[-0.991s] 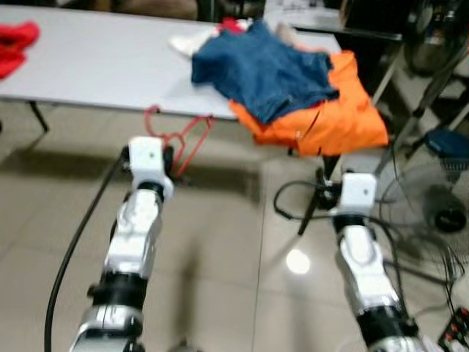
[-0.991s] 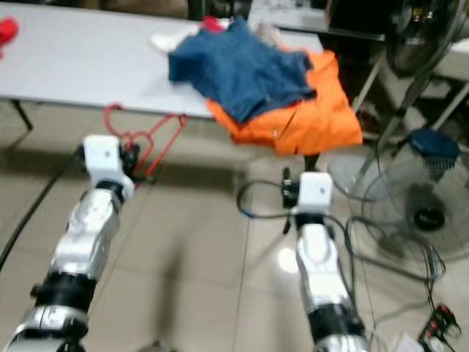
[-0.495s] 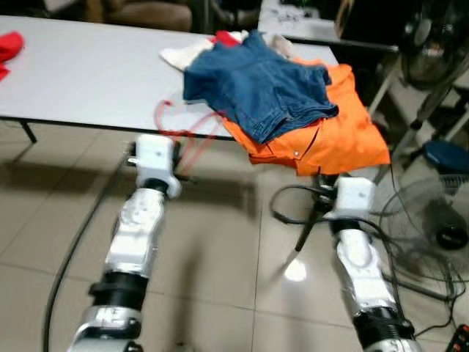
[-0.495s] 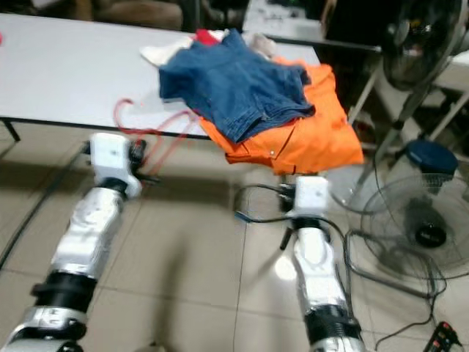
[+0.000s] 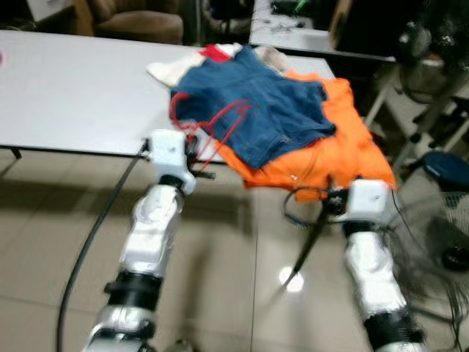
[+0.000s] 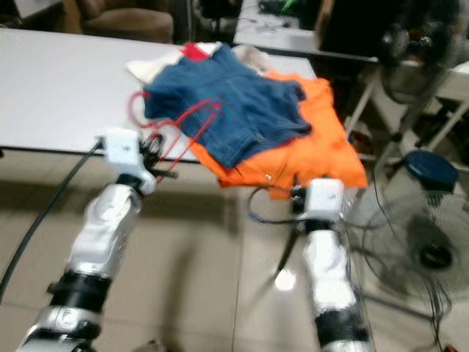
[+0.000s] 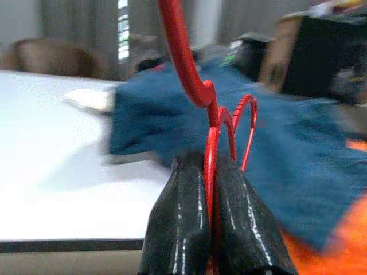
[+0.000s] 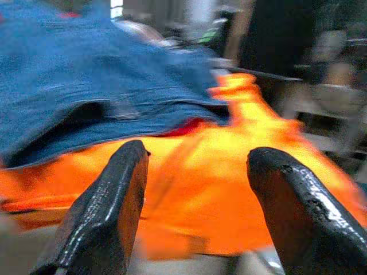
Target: Hang hanger
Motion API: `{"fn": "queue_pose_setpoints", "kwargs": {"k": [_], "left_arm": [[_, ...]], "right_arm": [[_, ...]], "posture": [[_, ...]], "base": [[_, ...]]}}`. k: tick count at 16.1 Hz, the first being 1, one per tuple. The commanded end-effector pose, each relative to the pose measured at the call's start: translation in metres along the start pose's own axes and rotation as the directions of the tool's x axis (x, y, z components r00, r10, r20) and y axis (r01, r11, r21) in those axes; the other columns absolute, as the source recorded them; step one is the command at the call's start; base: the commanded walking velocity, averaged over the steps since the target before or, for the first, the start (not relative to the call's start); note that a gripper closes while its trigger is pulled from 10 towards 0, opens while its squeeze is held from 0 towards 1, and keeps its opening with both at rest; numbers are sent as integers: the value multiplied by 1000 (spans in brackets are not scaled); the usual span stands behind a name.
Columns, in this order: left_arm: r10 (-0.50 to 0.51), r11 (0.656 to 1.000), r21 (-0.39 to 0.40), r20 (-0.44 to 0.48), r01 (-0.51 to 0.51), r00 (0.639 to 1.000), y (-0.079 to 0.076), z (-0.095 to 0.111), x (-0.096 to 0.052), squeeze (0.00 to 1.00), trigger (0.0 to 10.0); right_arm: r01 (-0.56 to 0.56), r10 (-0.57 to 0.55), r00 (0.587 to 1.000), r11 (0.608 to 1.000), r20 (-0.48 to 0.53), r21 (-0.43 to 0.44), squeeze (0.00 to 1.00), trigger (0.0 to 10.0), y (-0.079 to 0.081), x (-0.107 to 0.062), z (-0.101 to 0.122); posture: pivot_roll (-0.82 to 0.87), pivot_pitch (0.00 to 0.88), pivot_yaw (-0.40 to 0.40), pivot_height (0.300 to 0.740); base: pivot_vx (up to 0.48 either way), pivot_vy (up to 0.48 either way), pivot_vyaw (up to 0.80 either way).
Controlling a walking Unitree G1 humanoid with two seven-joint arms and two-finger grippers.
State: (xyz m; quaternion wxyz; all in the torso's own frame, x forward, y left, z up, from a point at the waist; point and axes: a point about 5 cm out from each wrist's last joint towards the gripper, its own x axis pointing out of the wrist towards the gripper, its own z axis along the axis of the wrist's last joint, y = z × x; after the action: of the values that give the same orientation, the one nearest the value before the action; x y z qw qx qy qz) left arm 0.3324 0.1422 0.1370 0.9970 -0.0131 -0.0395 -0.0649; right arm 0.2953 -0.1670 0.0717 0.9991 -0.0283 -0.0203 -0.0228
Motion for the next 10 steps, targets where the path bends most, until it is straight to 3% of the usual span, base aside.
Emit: {"fn": "queue_pose_setpoints", "kwargs": {"k": [1,2,5,7,8,9,10], "left_arm": [[-25,1000,2,3,25,1000,-10,1,1,0,10000],[-74,996,51,34,72,997,-17,5,-1,0,10000],[-139,988,80,124,130,982,-27,24,-2,0,10000],[-247,968,119,290,221,925,-44,63,-7,0,10000],[-377,923,223,357,315,855,-65,83,-16,0,10000],[-446,888,295,371,353,814,-75,89,-21,0,10000],[-474,871,333,370,362,799,-78,88,-22,0,10000]], "right_arm": [[26,-26,1000,1000,18,-13,0,10000,-11,0,4],[16,-16,1000,1000,11,-5,0,10000,-8,-1,3],[-4,4,1000,1000,7,-1,0,10000,-3,-1,2],[4,-4,1000,1000,10,3,0,10000,-5,0,3],[12,-12,1000,1000,9,5,0,10000,-7,-1,2],[14,-14,1000,1000,8,5,0,10000,-7,-1,2],[13,-13,1000,1000,8,4,0,10000,-7,-2,1]], "posture": [[35,22,-57,740],[38,22,-60,740],[46,30,-62,740],[45,41,-60,740],[46,43,-61,740],[44,46,-57,740],[43,48,-56,740]], "base": [[480,0,0],[480,0,0],[474,0,0],[471,0,0],[360,0,0],[0,0,0],[0,0,0]]}}
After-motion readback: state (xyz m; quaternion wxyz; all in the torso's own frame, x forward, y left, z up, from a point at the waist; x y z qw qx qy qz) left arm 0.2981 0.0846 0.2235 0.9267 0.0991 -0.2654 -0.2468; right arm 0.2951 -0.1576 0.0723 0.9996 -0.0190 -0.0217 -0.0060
